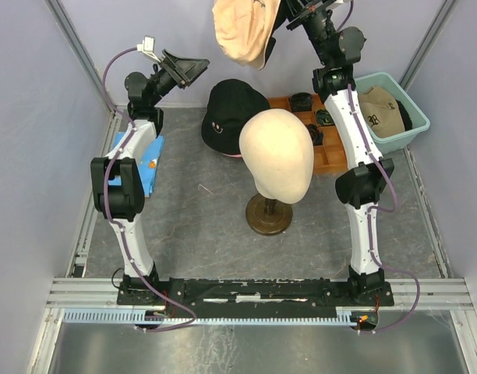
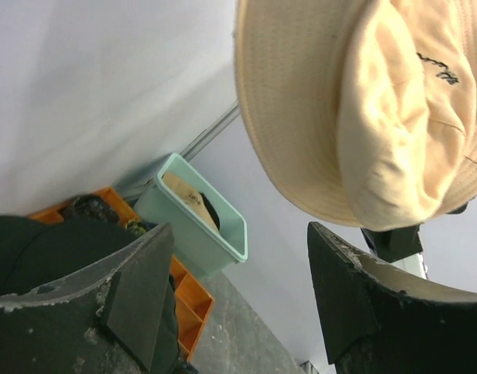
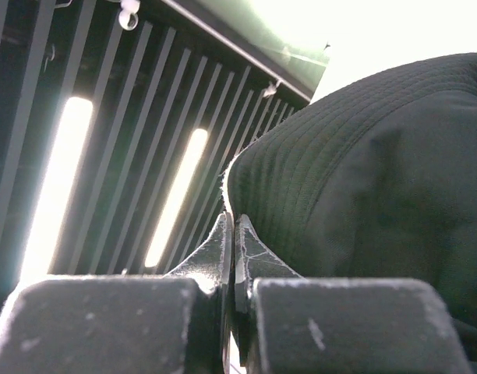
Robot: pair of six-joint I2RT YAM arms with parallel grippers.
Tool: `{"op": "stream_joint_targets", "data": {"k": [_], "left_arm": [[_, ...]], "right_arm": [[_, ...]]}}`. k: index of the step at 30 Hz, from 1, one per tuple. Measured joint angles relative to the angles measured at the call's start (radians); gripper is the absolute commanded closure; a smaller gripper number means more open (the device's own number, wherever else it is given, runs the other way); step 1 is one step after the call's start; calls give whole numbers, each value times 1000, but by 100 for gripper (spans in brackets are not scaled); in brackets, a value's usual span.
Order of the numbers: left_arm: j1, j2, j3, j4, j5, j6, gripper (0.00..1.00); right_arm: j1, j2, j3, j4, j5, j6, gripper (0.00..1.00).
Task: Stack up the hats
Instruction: Stack the hat on the hat.
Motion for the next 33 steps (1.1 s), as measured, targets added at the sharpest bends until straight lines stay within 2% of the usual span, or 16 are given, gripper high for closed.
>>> {"op": "stream_joint_targets", "data": {"k": [2,4,11,14,19,27,33], "left_arm": [[3,27,22,67,-4,-35,22],[6,65,56,130,-8,-69,14],[11,230,213,394,-49,-264,1],[11,269,209,542,-107,-371,1],[10,269,96,732,-204,-510,1],[5,198,-108,753,-218,-556,1],[-13,135,-109,759,-224,-560,1]], "right_arm": [[19,-26,-6,8,1,0,100],[41,-50,-14,21,4,0,100],[136,-129,-74,62,29,1,100],[172,-173,-145,70,38,2,100],[201,-219,-227,87,50,3,100],[211,-244,-260,102,70,3,100],[223,-248,-273,108,72,3,100]]}}
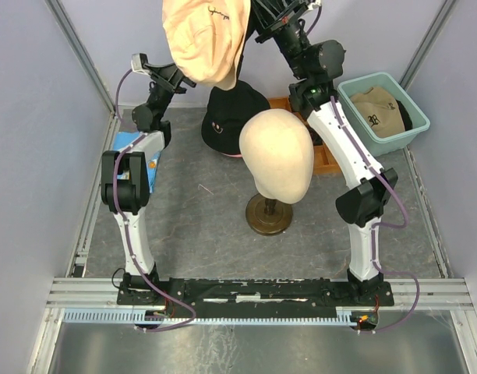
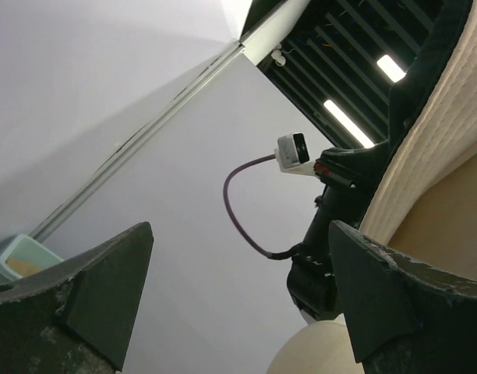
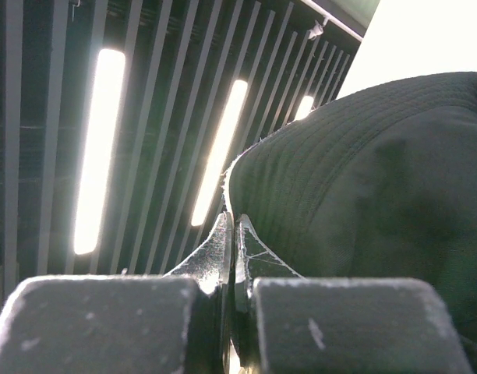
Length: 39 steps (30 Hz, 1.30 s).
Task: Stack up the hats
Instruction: Stack the hat on the hat.
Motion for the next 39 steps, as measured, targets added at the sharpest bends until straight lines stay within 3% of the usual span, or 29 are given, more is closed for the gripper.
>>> {"op": "stream_joint_targets", "data": {"k": [13,21,26,31,39], "left_arm": [[-47,-20,33,0,-36,-25,1],[-32,-154,-168,1,-36,-24,1],[39,-214,-286,1,-35,-23,1],[74,-222,-293,1,-34,-23,1],[14,-251,-275,1,-19,-17,1]], "right_arm": [[3,-4,-35,31,8,0,100],[2,-2,-44,35,23,0,100],[2,8,13,28,23,0,100],[0,8,27,35,23,0,100],[-1,8,21,34,24,0,100]]}}
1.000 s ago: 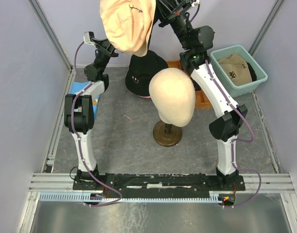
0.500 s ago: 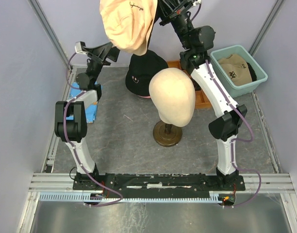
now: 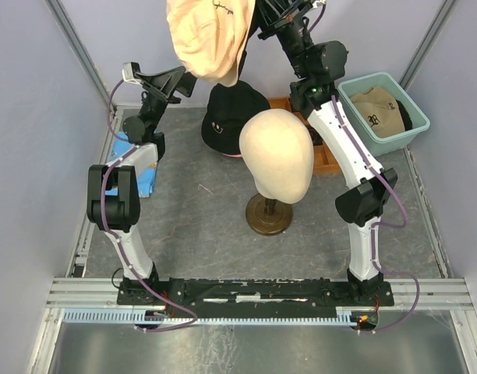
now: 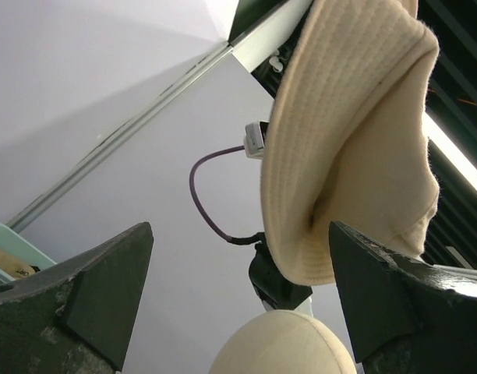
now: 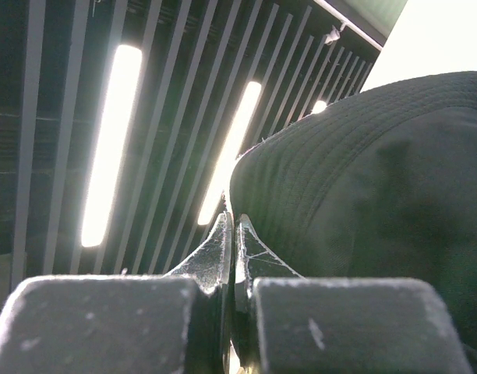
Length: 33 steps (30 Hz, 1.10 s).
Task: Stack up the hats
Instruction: Stack the hat on the hat.
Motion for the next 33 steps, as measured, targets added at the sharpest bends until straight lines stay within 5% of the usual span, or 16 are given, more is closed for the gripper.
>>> {"op": "stream_joint_targets", "data": {"k": [19,22,27,33], "left_arm": [[-95,78,215,0,-19,10,4],[-105,94,216,0,-20,10,15],[-106,97,216,1,-27,10,59],[-82,97,192,1,-28,11,72]], "right_arm": [[-6,0,-40,2,3,0,100],[-12,0,-40,2,3,0,100],[-29,0,-46,3,2,0,100],[-91,0,-105,32,1,0,100]]}}
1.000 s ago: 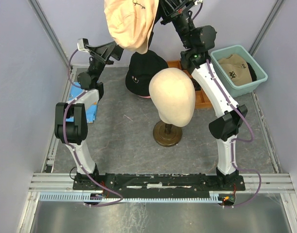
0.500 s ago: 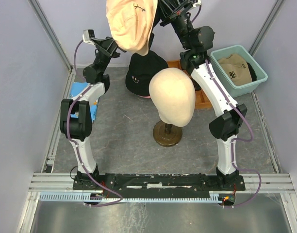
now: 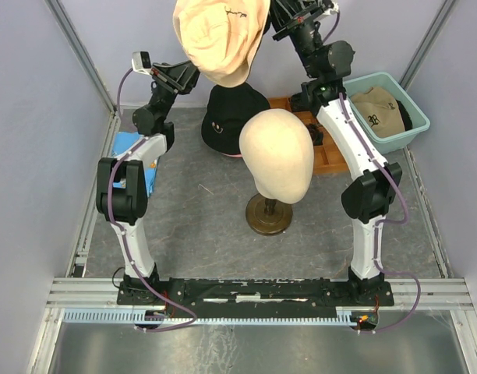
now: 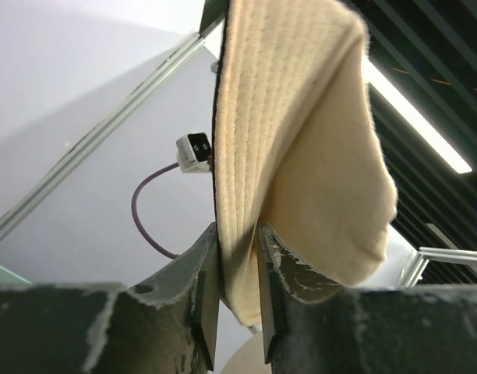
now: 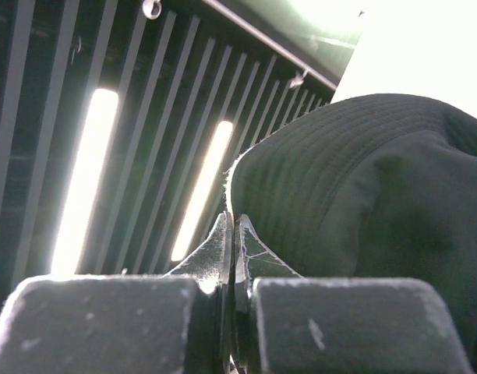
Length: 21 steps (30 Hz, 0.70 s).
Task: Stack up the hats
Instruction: Stack the hat on the hat.
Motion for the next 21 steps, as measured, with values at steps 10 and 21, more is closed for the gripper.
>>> {"op": "stream_joint_targets", "data": {"k": [10,21], "left_arm": [[69,0,-61,0,3,0,74],[78,56,-75,1,37,0,48]], "right_arm": [[-180,19,-119,16,-107,0,100],[-254,298,73,-121,-296,1,100]]}}
